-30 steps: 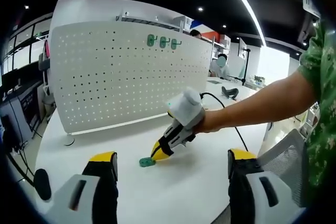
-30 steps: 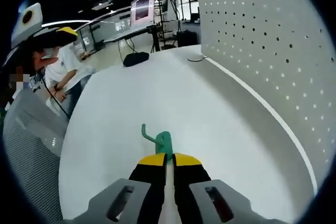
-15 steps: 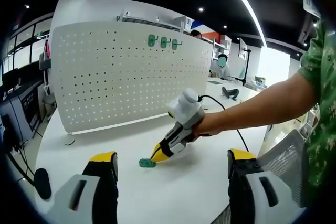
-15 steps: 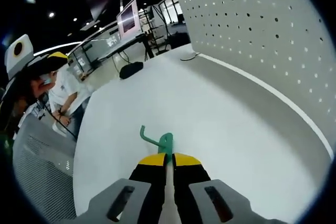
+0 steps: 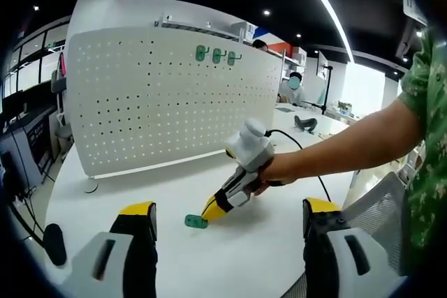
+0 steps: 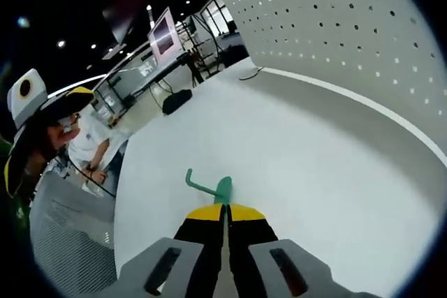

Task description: Insert the hook assembly into the mounting plate slot until the hook locks in place.

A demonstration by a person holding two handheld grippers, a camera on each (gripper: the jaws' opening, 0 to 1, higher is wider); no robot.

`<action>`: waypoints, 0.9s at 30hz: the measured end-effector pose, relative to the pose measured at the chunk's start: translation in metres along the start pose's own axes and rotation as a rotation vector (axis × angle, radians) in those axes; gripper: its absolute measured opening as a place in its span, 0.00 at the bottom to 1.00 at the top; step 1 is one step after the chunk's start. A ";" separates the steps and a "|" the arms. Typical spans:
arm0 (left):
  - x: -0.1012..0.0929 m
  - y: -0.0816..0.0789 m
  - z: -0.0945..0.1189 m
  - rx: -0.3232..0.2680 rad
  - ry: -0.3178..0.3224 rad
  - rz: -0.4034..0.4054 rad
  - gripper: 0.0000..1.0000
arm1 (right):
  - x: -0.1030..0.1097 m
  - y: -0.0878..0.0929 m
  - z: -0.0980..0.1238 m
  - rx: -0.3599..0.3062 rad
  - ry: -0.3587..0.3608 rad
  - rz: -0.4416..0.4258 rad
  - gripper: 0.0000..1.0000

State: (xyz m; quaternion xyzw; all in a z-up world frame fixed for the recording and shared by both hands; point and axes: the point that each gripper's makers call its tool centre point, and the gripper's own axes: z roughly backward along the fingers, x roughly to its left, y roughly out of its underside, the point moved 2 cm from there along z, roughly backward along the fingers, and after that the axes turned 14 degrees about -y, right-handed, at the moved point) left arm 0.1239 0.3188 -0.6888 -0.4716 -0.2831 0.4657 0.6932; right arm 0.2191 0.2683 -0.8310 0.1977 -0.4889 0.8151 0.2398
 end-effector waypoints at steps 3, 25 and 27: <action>0.000 0.000 0.000 0.000 0.001 0.002 0.88 | 0.001 0.000 0.002 -0.012 0.010 0.006 0.00; 0.000 -0.002 0.002 -0.007 0.005 0.001 0.87 | 0.007 0.012 -0.001 0.037 0.038 0.030 0.03; 0.000 -0.001 0.003 -0.007 0.005 0.002 0.87 | 0.006 0.015 -0.001 0.037 0.038 0.004 0.08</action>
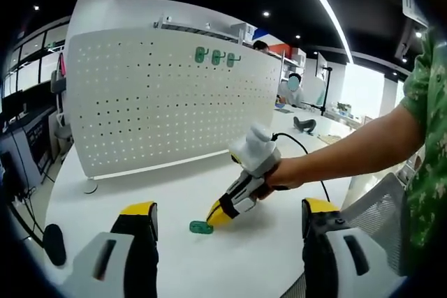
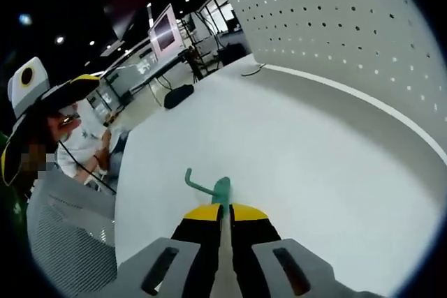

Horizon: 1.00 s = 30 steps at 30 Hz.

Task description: Insert the hook assembly into the mounting plate slot until the hook locks in place.

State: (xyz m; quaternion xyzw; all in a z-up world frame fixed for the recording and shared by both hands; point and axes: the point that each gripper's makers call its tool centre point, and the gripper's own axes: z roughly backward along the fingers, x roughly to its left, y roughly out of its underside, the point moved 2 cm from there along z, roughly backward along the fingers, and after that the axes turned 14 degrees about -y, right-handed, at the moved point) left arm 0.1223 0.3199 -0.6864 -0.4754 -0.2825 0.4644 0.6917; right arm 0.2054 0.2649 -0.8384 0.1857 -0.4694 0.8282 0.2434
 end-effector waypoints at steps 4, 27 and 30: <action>0.000 -0.001 -0.001 -0.002 0.002 0.001 0.87 | 0.001 0.002 0.000 0.001 -0.003 -0.005 0.08; -0.001 -0.001 0.000 -0.006 0.005 0.001 0.87 | 0.007 -0.005 -0.002 -0.054 -0.028 -0.061 0.00; 0.000 -0.002 0.000 -0.008 0.004 0.001 0.87 | 0.009 -0.007 0.000 -0.069 -0.029 -0.054 0.00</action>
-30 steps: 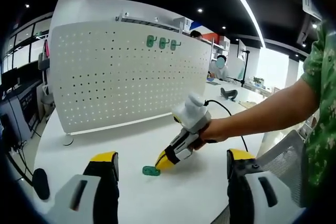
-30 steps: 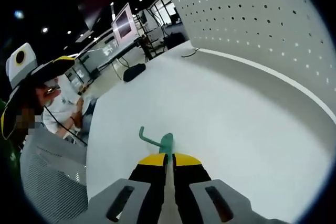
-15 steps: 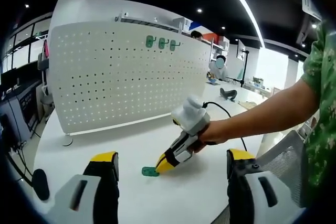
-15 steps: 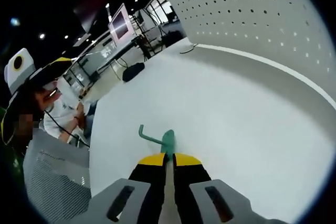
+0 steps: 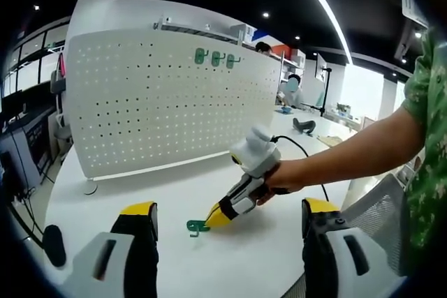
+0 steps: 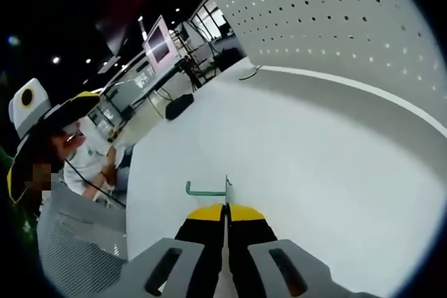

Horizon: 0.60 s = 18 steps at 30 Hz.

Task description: Insert the hook assembly into the mounting plate slot until the hook locks in place.

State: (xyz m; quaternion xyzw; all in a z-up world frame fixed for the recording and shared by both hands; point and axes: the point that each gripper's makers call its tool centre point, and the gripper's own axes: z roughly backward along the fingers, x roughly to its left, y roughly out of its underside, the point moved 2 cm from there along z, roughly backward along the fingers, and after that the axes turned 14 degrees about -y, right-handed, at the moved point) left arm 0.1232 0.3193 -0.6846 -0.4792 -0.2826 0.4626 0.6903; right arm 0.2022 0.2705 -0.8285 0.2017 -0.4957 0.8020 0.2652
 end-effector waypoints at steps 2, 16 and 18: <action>0.001 -0.001 0.000 -0.002 -0.001 -0.001 0.87 | 0.001 -0.004 0.002 -0.017 0.007 0.010 0.00; 0.000 -0.011 0.001 -0.028 -0.001 -0.003 0.87 | 0.020 -0.050 0.043 -0.254 0.045 0.052 0.00; -0.001 -0.013 0.001 -0.031 0.001 -0.003 0.87 | 0.024 -0.054 0.049 -0.279 0.045 0.059 0.00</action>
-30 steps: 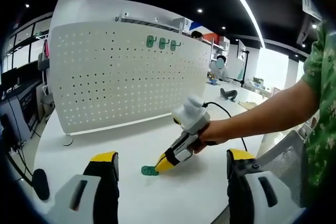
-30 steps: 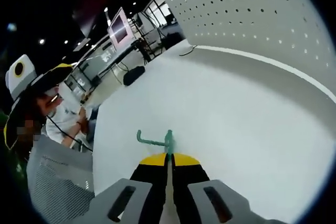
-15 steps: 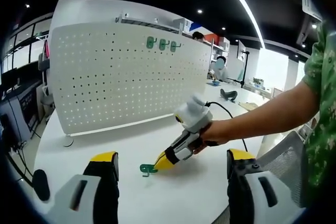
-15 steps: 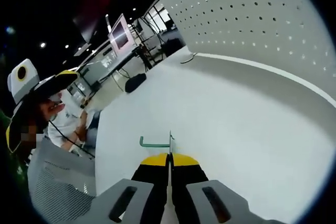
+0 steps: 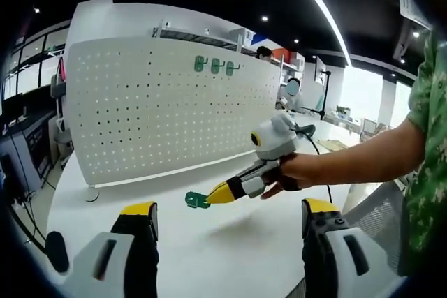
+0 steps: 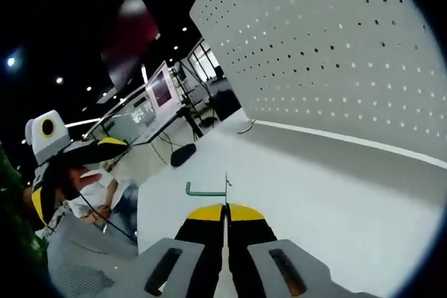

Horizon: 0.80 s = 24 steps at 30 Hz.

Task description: Insert the hook assembly into the mounting plate slot until the hook locks in place.

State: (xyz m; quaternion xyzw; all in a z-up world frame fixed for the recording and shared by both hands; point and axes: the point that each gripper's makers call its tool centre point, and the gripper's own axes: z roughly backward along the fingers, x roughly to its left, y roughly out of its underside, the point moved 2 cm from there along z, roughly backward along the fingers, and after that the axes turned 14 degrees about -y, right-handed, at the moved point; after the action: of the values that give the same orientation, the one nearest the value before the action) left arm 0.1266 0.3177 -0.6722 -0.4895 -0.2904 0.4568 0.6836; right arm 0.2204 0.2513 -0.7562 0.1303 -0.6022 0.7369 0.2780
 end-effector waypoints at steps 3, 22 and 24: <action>-0.002 -0.004 0.001 -0.010 0.005 0.001 0.87 | 0.003 -0.008 0.005 -0.025 0.005 0.013 0.00; -0.004 -0.030 0.002 -0.063 0.028 0.006 0.85 | 0.034 -0.058 0.028 -0.208 0.025 0.136 0.00; -0.004 -0.032 0.002 -0.068 0.031 0.024 0.84 | 0.037 -0.061 0.030 -0.225 0.027 0.144 0.00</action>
State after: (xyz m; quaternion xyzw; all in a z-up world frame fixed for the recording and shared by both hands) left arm 0.1344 0.3112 -0.6412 -0.5230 -0.2893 0.4472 0.6654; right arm 0.2204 0.2396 -0.6802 0.0449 -0.6850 0.6847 0.2450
